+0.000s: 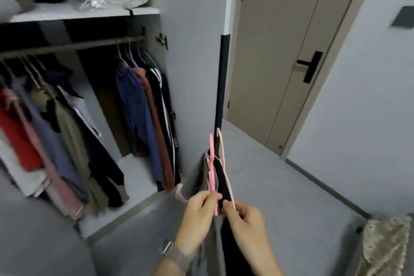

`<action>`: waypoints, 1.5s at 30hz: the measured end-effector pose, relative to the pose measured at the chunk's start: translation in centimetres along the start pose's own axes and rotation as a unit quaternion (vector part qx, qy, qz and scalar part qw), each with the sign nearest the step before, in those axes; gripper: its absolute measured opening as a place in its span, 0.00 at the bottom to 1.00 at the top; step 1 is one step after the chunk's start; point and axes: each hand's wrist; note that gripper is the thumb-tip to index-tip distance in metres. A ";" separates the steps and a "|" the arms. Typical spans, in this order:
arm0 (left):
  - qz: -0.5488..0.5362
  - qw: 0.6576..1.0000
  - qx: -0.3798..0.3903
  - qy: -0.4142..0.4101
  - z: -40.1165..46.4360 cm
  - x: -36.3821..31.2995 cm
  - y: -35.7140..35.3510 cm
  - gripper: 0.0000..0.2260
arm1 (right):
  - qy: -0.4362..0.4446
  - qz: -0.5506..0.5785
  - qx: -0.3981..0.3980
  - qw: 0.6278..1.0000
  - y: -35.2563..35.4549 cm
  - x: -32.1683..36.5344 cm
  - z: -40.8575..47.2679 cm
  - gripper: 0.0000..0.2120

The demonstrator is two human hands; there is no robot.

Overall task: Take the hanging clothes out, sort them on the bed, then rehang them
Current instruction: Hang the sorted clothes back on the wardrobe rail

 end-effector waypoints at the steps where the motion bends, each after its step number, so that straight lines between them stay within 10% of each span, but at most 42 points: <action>1: -0.016 1.000 -0.025 0.008 0.6 0.2 1.0 0.11 | 0.004 0.002 0.015 1.000 -0.7 0.0 0.8 0.18; 10: -0.132 0.970 -0.205 0.001 7.9 -1.2 12.8 0.13 | 0.117 -0.073 0.158 0.978 -11.2 2.1 11.1 0.21; 25: -0.210 0.963 -0.170 0.021 24.7 -10.2 28.1 0.12 | 0.062 0.041 0.157 0.985 -25.7 6.9 29.8 0.16; 45: -0.148 0.875 -0.461 0.020 49.3 -21.6 49.7 0.12 | 0.095 0.102 0.297 0.945 -33.8 9.9 51.8 0.15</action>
Point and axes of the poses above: each hand's wrist, its own z-axis towards the middle knuckle, its own y-axis out of the back of the hand, x = y × z, and after that the axes turned 11 degrees about y, right-handed
